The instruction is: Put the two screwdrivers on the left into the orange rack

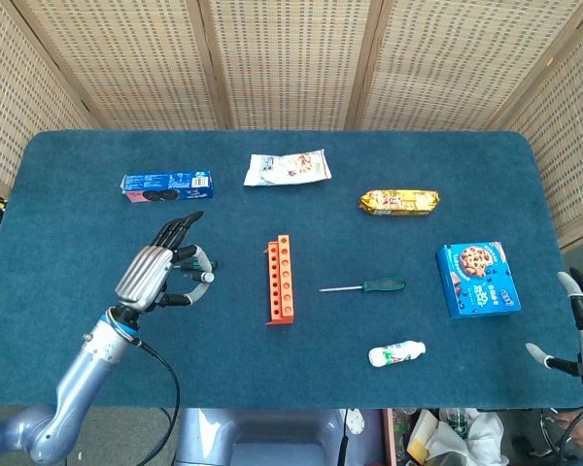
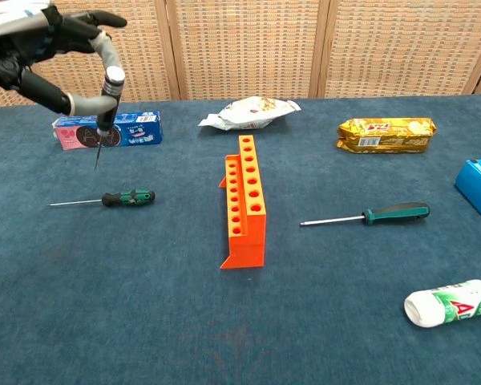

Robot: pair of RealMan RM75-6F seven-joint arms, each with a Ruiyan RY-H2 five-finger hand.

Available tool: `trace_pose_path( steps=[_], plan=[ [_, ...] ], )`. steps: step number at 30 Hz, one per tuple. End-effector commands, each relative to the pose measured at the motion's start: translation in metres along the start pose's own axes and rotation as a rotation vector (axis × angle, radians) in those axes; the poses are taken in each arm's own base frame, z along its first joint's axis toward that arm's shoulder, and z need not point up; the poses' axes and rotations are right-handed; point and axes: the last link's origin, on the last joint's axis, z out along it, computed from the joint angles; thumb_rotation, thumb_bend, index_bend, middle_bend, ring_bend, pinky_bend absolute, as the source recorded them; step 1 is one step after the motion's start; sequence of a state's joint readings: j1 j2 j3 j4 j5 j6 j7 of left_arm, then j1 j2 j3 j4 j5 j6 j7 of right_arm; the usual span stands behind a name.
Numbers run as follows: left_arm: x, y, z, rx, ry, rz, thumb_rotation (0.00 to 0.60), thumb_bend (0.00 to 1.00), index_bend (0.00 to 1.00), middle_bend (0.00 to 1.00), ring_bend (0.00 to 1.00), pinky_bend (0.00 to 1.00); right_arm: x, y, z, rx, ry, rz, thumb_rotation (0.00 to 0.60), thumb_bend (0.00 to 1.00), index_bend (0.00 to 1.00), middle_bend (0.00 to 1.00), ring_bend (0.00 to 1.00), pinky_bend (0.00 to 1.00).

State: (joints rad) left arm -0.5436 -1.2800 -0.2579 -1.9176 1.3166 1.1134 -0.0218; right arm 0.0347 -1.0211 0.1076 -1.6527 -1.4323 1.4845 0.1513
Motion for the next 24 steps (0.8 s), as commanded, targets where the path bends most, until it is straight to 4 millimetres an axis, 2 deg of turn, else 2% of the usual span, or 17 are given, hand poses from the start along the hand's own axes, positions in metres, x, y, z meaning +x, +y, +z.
trace_pose_path(
  steps=[1,6,12,17,24],
  plan=[
    [0.006,0.014,0.001,-0.043,-0.013,-0.064,0.600,0.43,0.65,0.00,0.00,0.00,0.000,0.000,0.000,-0.001,0.000,-0.001,0.600,0.00,0.00,0.00,0.00,0.00],
    [-0.002,0.039,0.009,-0.120,-0.081,-0.211,0.600,0.43,0.66,0.00,0.00,0.00,-0.001,0.001,0.001,-0.007,-0.001,-0.003,0.600,0.00,0.00,0.00,0.00,0.00],
    [-0.013,0.053,0.022,-0.149,-0.144,-0.475,0.600,0.44,0.66,0.00,0.00,0.00,0.000,0.003,0.003,-0.015,-0.001,0.003,0.600,0.00,0.00,0.00,0.00,0.00],
    [-0.024,0.056,0.034,-0.155,-0.172,-0.629,0.600,0.44,0.66,0.00,0.00,0.00,0.000,0.004,0.004,-0.020,-0.002,0.009,0.600,0.00,0.00,0.00,0.00,0.00],
    [-0.042,0.055,0.047,-0.137,-0.192,-0.719,0.600,0.44,0.66,0.00,0.00,0.00,0.002,0.006,0.005,-0.027,-0.003,0.022,0.600,0.00,0.00,0.00,0.00,0.00]
  ],
)
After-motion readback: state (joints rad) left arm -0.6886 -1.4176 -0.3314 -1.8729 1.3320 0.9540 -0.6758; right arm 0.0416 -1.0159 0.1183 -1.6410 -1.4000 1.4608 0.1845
